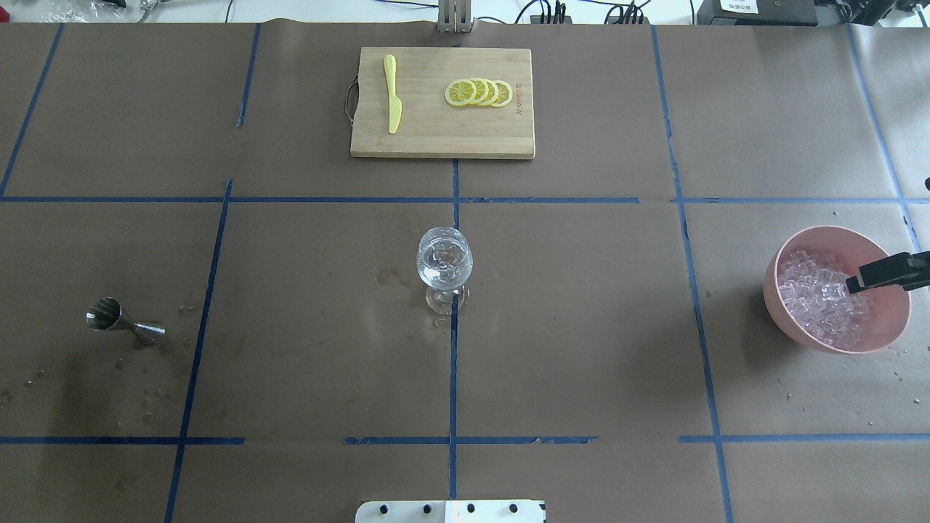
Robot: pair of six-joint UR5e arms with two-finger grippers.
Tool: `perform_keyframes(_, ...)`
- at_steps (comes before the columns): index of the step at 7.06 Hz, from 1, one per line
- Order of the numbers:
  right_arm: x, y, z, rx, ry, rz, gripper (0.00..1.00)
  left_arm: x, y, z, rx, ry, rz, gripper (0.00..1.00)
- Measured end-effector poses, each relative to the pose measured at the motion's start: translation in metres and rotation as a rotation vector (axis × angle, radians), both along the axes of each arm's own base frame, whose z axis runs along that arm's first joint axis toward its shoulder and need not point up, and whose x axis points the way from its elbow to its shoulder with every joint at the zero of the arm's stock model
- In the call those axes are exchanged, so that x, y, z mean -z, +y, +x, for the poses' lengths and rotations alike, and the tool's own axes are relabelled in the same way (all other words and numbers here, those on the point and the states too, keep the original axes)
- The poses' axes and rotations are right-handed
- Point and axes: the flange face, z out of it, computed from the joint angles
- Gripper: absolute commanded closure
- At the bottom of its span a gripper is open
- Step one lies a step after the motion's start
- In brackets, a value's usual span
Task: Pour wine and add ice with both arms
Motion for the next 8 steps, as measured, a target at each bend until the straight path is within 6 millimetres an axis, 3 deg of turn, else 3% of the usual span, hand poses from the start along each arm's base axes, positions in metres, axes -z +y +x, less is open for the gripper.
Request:
perform_keyframes(1, -0.001, 0.004, -0.027, -0.051, 0.049, -0.016, 0.22, -0.006, -0.003, -0.009, -0.001, -0.025, 0.016, 0.01)
perform_keyframes(2, -0.002, 0.007, -0.042, -0.086, 0.079, -0.025, 0.4, -0.01, -0.004, -0.013, 0.003, -0.037, 0.019, 0.01)
perform_keyframes(3, -0.003, 0.009, -0.047, -0.105, 0.091, -0.032, 0.78, -0.012, -0.005, -0.015, 0.008, -0.041, 0.019, 0.01)
perform_keyframes(4, -0.004, 0.01, -0.05, -0.115, 0.095, -0.035, 1.0, -0.013, -0.006, -0.016, 0.012, -0.041, 0.02, 0.01)
perform_keyframes(8, -0.005, 0.008, -0.051, -0.131, 0.103, -0.039, 1.0, -0.014, -0.004, -0.02, 0.021, -0.031, 0.033, 0.01)
